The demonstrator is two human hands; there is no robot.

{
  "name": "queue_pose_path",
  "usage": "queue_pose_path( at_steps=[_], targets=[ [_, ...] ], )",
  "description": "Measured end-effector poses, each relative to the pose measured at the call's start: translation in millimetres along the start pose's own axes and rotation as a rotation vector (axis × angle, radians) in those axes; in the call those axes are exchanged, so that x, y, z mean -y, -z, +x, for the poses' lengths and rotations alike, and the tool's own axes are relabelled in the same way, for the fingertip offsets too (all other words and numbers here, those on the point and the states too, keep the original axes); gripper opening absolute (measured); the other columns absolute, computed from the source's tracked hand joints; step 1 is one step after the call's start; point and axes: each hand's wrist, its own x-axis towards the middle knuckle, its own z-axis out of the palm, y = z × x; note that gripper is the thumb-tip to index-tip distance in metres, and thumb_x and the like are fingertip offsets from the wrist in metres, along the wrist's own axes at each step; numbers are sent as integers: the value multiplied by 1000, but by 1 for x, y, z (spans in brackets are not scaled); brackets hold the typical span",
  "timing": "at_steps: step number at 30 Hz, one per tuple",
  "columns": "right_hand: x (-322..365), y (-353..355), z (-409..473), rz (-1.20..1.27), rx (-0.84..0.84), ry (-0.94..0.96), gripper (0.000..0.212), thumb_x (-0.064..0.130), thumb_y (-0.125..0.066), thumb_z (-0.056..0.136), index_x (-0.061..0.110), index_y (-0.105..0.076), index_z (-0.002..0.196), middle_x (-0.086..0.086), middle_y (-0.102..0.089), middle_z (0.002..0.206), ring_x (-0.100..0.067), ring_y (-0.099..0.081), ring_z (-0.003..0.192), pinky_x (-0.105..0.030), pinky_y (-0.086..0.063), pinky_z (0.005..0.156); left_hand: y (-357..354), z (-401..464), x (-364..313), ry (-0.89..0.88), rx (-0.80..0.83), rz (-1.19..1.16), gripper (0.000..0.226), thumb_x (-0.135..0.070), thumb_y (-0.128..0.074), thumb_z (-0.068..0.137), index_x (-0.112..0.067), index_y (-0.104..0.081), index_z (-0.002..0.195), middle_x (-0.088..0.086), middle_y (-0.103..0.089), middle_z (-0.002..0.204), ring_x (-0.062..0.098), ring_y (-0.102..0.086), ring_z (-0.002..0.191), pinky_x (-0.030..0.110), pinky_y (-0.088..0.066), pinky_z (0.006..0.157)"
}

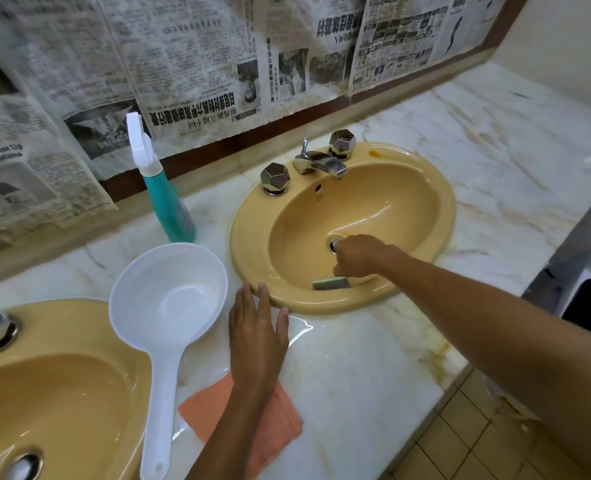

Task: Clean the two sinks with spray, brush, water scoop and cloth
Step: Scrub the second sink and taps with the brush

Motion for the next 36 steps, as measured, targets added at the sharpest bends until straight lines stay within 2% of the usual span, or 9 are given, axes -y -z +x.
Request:
queue_pose_path(
  at_steps=[2, 7, 12, 15, 20, 24, 28, 34, 36],
  targets=[
    [14, -3, 0, 52, -51, 36, 24, 30, -57, 86, 13, -50, 72, -12, -59, 95, -30, -51, 81, -30, -38, 68, 1, 0, 0, 4, 9, 0, 59, -34, -64, 94, -3, -50, 141, 27, -48, 143, 40, -46, 133, 48, -39, 109],
    [-21, 14, -32, -48, -107, -36, 30, 28, -56, 86, 15, -39, 64, -2, -41, 66, -29, -48, 76, -30, -31, 60, 3, 0, -1, 18, 5, -36, 61, -40, -52, 93, -2, -51, 141, 27, -49, 142, 40, -47, 133, 49, -39, 108],
    [21, -6, -46, -35, -279, -86, 19, 24, -61, 81, 7, -68, 87, -17, -66, 90, -33, -59, 73, -28, -28, 60, 2, -1, 0, 18, 5, -48, 64, -46, -44, 95, -2, -50, 141, 27, -49, 142, 40, -46, 133, 49, -40, 108],
    [38, -18, -51, -126, -488, -47, 19, 22, -77, 48, 10, -62, 48, -13, -54, 46, -23, -29, 44, -20, -20, 49, 3, 0, -1, 7, 6, -51, 66, -46, -39, 94, -2, -50, 141, 28, -49, 141, 41, -46, 132, 49, -40, 108],
    [-12, -24, -77, -183, -358, -244, 26, 23, -47, 88, 18, -45, 62, -8, -71, 89, -27, -53, 70, -33, -24, 72, 5, -2, -1, -2, 27, -58, 66, -43, -37, 92, 1, -49, 141, 30, -49, 140, 43, -47, 131, 51, -41, 107],
    [32, -28, -64, -69, -364, -170, 24, 17, -46, 85, 20, -47, 60, -3, -67, 73, -23, -57, 66, -34, -27, 75, 6, -2, -1, -11, 31, -54, 66, -42, -37, 91, 2, -49, 140, 31, -49, 139, 44, -47, 131, 51, -41, 107],
    [37, -47, -60, -164, -561, 35, 24, 15, -48, 52, 21, -28, 40, 4, -33, 32, -16, -19, 37, -28, -29, 58, 8, -3, 2, -33, 31, -54, 67, -41, -38, 91, 2, -49, 141, 30, -48, 141, 43, -47, 132, 50, -41, 107],
    [2, -36, -81, -165, -381, -234, 23, 17, -49, 87, 18, -47, 64, 2, -65, 73, -20, -44, 62, -35, -29, 85, 8, -3, -1, -17, 59, -54, 67, -40, -37, 90, 2, -48, 142, 30, -48, 141, 43, -45, 132, 51, -40, 108],
    [43, -41, -82, -131, -457, -174, 24, 11, -49, 77, 13, -44, 54, 4, -59, 59, -18, -45, 53, -34, -37, 82, 8, -2, -1, -15, 64, -55, 68, -40, -38, 89, 2, -48, 142, 30, -48, 140, 43, -45, 132, 51, -40, 108]
  ],
)
